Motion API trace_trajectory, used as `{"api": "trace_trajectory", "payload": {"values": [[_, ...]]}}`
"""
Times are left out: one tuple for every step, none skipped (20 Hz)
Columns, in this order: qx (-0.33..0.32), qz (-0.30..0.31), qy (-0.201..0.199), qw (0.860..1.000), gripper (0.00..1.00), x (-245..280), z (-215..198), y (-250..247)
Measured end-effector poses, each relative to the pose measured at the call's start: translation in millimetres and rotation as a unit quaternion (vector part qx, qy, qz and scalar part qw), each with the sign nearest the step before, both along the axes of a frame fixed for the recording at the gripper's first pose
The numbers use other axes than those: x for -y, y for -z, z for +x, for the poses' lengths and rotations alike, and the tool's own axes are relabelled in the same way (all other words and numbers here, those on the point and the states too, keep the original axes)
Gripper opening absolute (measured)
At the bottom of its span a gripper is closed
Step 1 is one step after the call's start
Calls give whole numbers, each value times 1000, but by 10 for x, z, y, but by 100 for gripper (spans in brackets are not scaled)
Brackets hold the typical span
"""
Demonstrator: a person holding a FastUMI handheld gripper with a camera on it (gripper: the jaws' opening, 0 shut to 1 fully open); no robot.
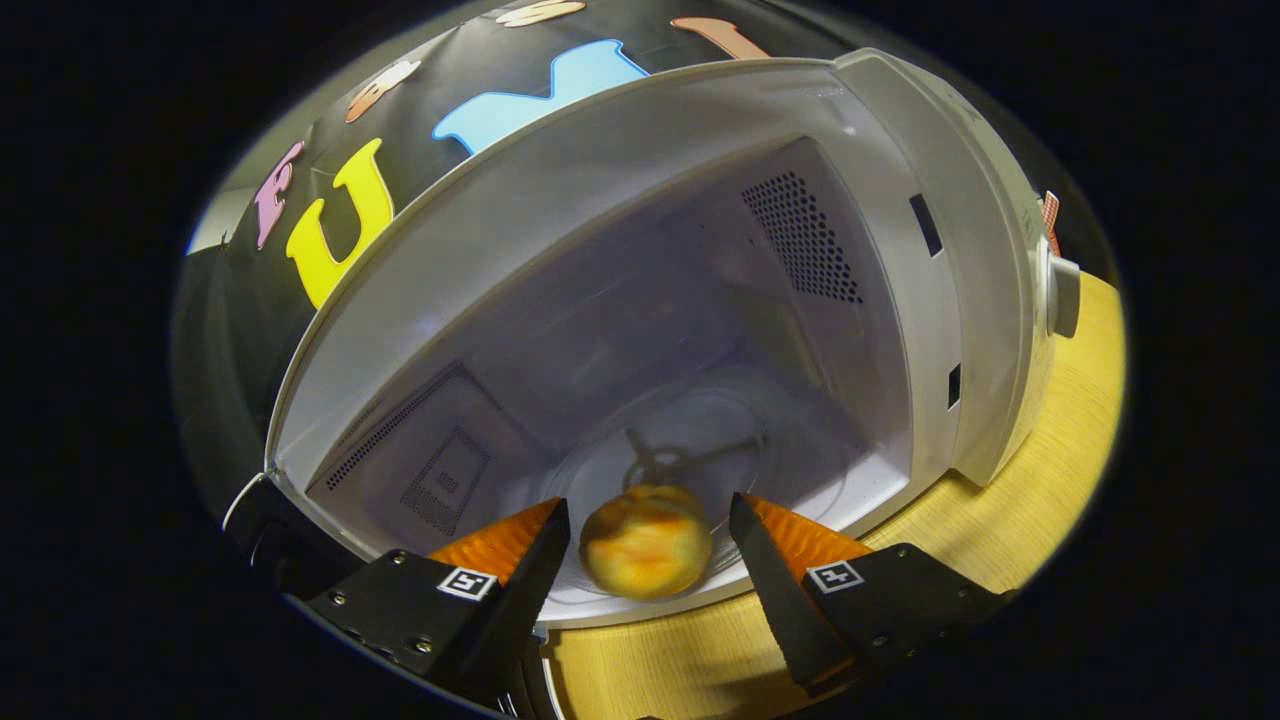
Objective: Open the microwave, put the food inside, and close the microwave door.
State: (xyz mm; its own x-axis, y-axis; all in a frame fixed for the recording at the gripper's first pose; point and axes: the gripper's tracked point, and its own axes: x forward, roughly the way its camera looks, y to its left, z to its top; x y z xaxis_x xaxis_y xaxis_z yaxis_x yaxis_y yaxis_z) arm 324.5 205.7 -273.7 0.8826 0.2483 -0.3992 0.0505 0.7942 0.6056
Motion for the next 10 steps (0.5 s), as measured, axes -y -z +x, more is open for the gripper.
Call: {"api": "trace_trajectory", "payload": {"values": [[0,-3,2,1000,97,18,4,-11],[1,-5,2,1000,97,21,-6,-28],[1,-6,-1,1000,97,21,-28,-45],[3,-8,-8,1000,97,13,-65,-69],[5,-14,-15,1000,97,17,-106,-91],[8,-22,-23,999,97,18,-165,-123],[14,-31,-33,999,97,28,-227,-175],[20,-41,-42,998,97,30,-302,-236],[28,-51,-51,997,98,37,-378,-308],[37,-57,-59,996,97,42,-481,-405]]}}
